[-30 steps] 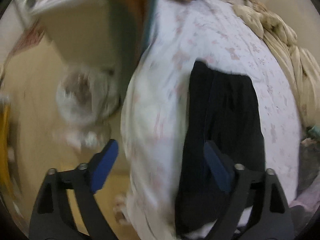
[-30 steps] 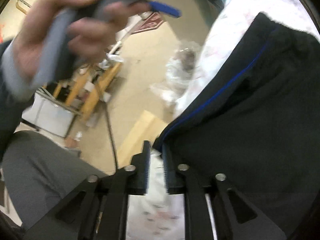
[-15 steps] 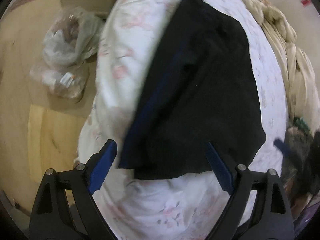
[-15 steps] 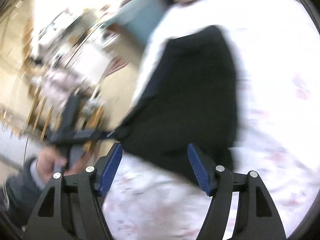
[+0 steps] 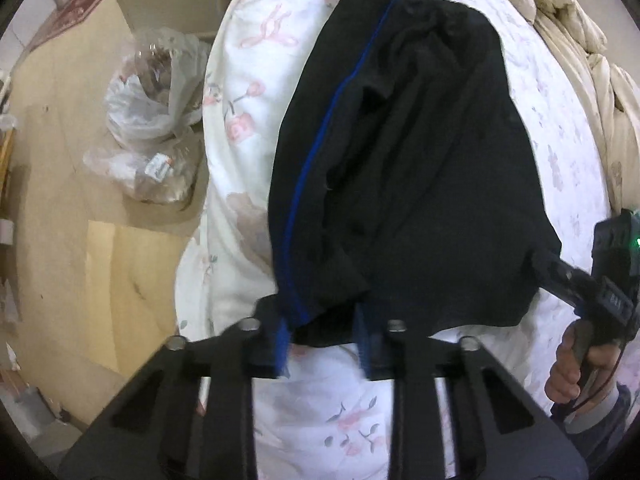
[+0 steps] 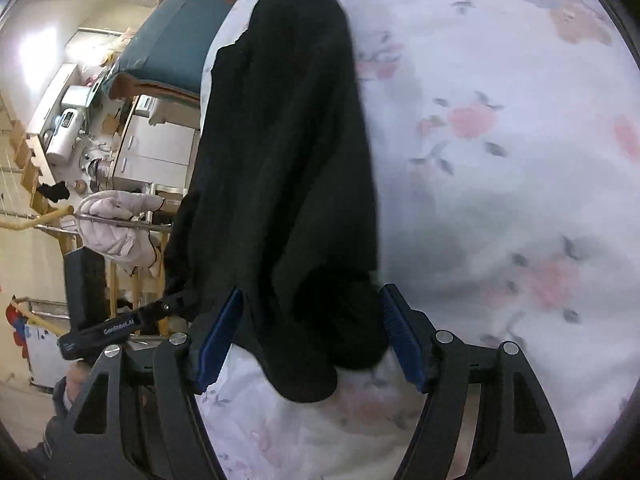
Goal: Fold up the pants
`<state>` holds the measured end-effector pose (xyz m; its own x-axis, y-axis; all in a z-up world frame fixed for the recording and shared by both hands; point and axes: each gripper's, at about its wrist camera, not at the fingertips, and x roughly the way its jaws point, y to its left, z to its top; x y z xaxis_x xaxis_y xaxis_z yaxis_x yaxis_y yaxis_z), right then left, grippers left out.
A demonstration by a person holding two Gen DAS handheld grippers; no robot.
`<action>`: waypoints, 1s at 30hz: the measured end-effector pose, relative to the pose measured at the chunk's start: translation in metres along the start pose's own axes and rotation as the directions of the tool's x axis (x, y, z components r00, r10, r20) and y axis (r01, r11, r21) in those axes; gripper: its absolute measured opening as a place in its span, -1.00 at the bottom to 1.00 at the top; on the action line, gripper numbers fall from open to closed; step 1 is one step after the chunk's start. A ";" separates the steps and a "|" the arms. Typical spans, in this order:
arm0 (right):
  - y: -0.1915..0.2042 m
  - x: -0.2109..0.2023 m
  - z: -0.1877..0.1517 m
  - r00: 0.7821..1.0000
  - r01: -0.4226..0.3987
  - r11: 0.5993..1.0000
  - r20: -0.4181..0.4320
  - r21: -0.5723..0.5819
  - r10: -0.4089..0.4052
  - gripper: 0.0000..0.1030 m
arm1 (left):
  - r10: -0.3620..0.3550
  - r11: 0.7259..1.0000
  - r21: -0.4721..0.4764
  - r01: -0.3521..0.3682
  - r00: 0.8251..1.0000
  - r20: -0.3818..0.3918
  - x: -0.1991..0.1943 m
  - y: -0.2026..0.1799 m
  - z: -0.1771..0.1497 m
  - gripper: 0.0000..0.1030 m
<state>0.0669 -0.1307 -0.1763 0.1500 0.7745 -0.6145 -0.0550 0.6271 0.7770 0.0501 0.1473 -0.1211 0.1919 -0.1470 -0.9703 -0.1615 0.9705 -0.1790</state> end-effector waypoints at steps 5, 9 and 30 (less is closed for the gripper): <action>-0.013 0.011 -0.007 0.999 -0.040 0.992 0.018 0.122 0.038 -0.47 | 0.063 0.997 0.044 -0.064 0.997 0.037 -0.012 -0.020 -0.005 -0.79; 0.007 -0.006 -0.015 0.998 -0.045 0.995 0.050 0.090 0.041 -0.79 | -0.019 1.000 0.001 0.019 0.998 0.059 -0.038 -0.009 -0.007 -0.82; 0.168 -0.312 -0.069 0.853 -0.214 0.972 0.468 -0.096 0.233 -0.81 | -0.579 0.813 0.236 0.533 0.693 0.429 -0.309 -0.097 -0.052 -0.83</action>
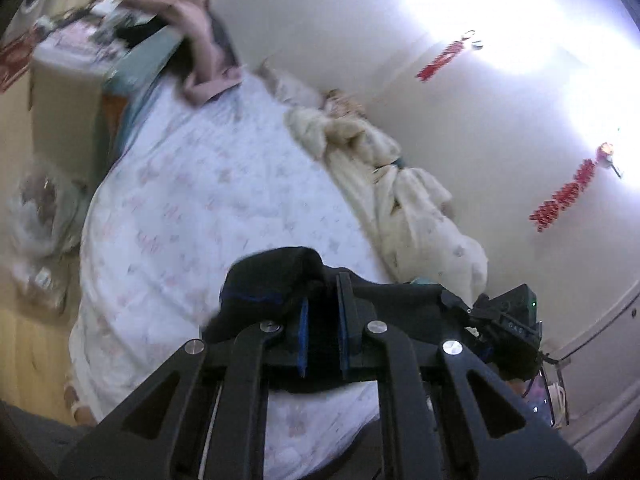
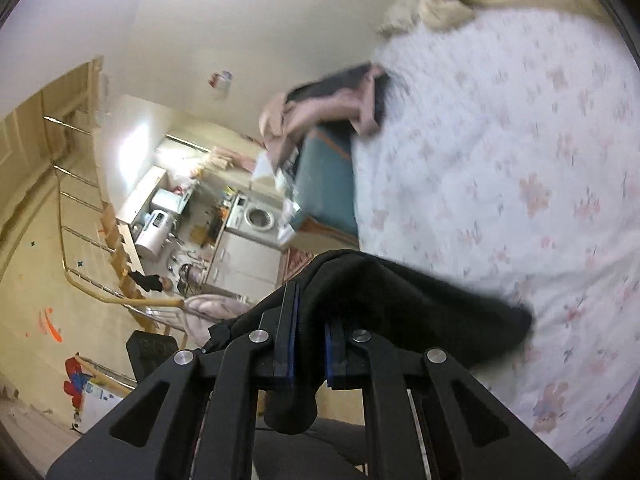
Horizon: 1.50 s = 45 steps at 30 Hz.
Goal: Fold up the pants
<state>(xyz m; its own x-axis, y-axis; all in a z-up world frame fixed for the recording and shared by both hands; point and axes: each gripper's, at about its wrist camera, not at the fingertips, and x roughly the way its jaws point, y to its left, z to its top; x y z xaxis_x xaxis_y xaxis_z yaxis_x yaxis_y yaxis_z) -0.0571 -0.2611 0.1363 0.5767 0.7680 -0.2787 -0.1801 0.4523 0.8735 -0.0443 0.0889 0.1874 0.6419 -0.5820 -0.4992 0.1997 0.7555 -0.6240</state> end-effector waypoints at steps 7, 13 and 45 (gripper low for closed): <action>-0.002 0.012 0.047 0.997 0.077 0.997 -0.021 -0.027 -0.078 -0.81 | 0.054 0.996 0.063 -0.059 0.996 0.074 0.028 -0.019 0.026 -0.83; 0.010 0.024 0.063 0.998 0.064 0.991 0.029 -0.119 -0.061 -0.81 | 0.053 0.990 0.119 -0.075 0.982 0.183 0.025 -0.021 0.033 -0.83; -0.210 0.151 -0.096 0.538 0.600 0.686 -0.428 -0.412 -0.727 -0.66 | 0.548 0.836 0.270 -0.477 0.722 -0.422 0.226 0.134 -0.156 -0.78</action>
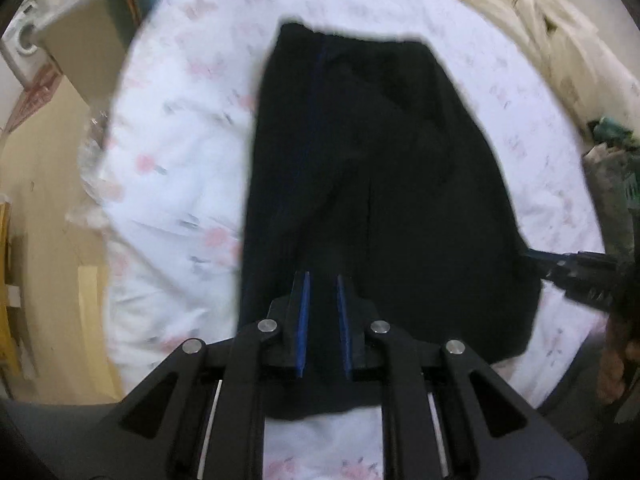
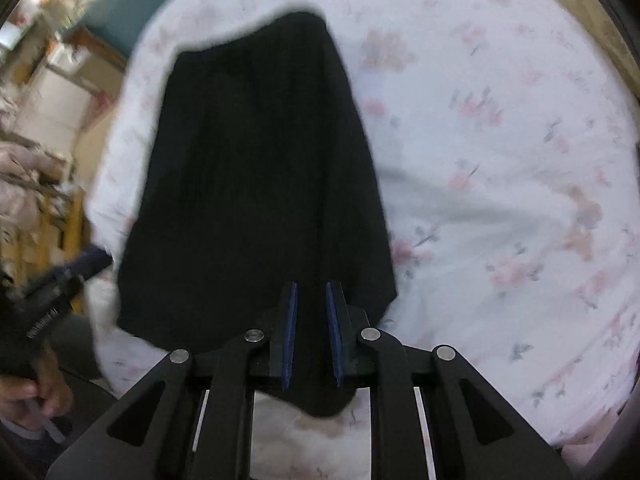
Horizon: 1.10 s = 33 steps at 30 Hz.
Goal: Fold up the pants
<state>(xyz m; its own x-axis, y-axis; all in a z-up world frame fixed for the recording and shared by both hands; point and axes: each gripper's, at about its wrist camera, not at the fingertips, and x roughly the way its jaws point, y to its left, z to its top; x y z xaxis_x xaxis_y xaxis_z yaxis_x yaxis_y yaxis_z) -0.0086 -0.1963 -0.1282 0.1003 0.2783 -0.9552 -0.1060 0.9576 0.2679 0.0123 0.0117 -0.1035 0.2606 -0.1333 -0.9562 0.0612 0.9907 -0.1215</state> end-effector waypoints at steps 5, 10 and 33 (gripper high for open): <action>-0.019 0.032 -0.007 0.987 0.093 0.996 -0.128 -0.014 -0.094 -0.71 | 0.037 0.999 -0.032 -0.042 0.989 -0.143 0.040 0.018 -0.026 -0.73; -0.033 0.007 0.001 0.985 0.097 0.995 -0.140 -0.037 -0.101 -0.52 | 0.039 0.999 -0.023 -0.043 0.986 -0.163 0.018 0.019 -0.025 -0.63; -0.040 0.052 0.230 0.982 -0.185 0.982 0.038 -0.035 0.187 -0.01 | -0.075 0.997 0.006 0.075 0.997 -0.016 0.086 0.071 0.197 0.13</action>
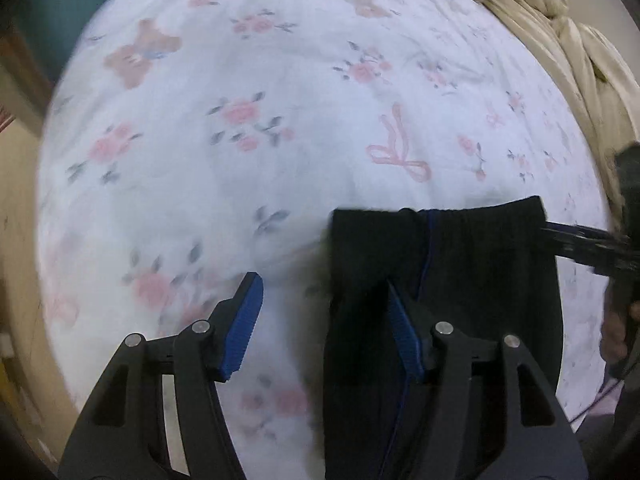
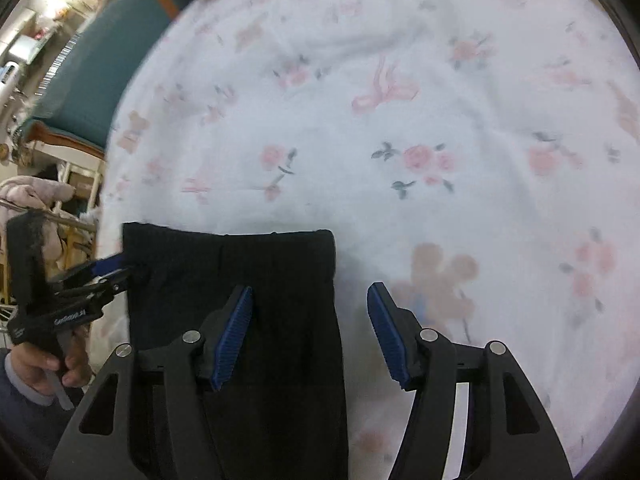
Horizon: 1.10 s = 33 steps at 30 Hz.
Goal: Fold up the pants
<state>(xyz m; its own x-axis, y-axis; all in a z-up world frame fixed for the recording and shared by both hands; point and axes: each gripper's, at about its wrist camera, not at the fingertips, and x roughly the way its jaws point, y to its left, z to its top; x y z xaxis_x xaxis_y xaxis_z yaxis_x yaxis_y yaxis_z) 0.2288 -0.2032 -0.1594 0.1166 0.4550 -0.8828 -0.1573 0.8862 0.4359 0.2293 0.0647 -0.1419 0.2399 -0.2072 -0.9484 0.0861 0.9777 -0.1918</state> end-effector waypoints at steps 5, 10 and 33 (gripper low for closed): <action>-0.013 0.002 0.005 1.000 -0.027 0.999 0.008 -0.043 0.027 -0.53 | -0.075 0.993 0.089 0.077 0.997 -0.022 0.008 -0.017 0.017 0.13; -0.022 0.006 0.007 0.995 -0.095 0.995 -0.001 -0.028 0.095 -0.52 | -0.103 0.974 0.199 0.111 0.993 -0.052 0.016 -0.035 0.019 -0.57; 0.044 -0.123 -0.026 0.965 0.090 0.901 0.261 -0.425 0.027 -0.55 | -0.195 0.878 0.475 0.049 0.945 0.261 -0.120 -0.072 0.011 -0.76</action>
<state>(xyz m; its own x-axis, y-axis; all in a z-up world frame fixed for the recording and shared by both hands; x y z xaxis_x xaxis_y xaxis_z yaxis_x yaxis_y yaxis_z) 0.1820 -0.2226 -0.0365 0.3639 0.4859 -0.7946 -0.5477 0.8017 0.2394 0.2049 0.0184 -0.0116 0.4627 -0.3955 -0.7934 0.5471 0.8316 -0.0954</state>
